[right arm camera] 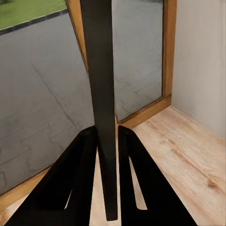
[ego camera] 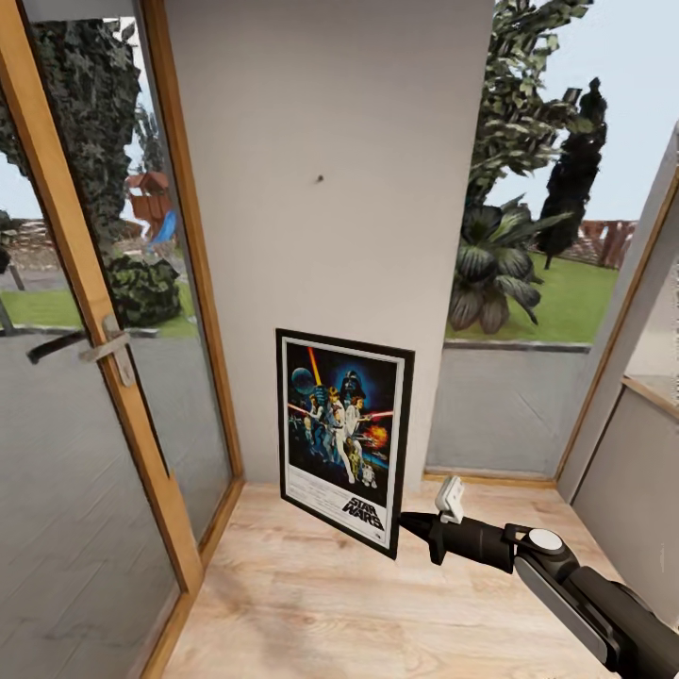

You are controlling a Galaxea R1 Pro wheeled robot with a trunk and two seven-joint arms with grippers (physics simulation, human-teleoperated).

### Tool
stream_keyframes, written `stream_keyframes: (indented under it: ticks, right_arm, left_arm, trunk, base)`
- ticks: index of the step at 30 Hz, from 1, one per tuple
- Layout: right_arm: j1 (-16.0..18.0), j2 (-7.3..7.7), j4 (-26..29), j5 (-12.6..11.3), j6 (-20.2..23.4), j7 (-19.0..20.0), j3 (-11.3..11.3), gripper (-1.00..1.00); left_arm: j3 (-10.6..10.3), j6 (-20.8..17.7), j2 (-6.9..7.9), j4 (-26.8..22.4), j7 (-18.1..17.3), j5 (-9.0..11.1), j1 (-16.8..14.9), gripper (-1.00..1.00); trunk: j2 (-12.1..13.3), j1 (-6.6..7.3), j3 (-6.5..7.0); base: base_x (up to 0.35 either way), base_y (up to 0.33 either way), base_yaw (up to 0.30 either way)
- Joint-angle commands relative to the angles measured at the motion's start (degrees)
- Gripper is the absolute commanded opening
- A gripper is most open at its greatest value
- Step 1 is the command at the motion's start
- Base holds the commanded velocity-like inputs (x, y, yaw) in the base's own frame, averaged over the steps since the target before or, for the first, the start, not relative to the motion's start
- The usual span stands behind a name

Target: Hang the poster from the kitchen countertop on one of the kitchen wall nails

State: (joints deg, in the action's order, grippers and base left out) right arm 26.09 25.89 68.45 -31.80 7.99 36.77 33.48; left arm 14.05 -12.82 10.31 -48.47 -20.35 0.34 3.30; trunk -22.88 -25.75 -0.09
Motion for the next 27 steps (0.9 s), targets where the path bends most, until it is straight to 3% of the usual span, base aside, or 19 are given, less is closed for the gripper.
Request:
stream_keyframes:
  ticks: [1,11,27]
  right_arm:
    - [0.0,0.04,0.0,-0.7,0.6,0.1,0.1,-1.00]
    - [0.1,0.04,0.0,-0.7,0.6,0.1,0.1,-1.00]
    - [0.0,0.04,0.0,-0.7,0.6,0.1,0.1,-1.00]
  left_arm:
    - [0.2,-0.4,-0.03,-0.1,-0.3,0.0,0.0,1.00]
    - [0.3,-0.4,0.00,-0.1,-0.2,0.1,0.0,1.00]
    - [0.4,-0.4,0.06,0.8,-0.2,0.1,0.0,1.00]
  trunk:
    - [0.0,-0.03,0.01]
    - [0.0,-0.03,0.19]
    - [0.0,-0.03,0.19]
  base:
    - [0.045,0.020,-0.170]
    - [0.061,0.005,-0.142]
    - [0.318,0.000,-0.004]
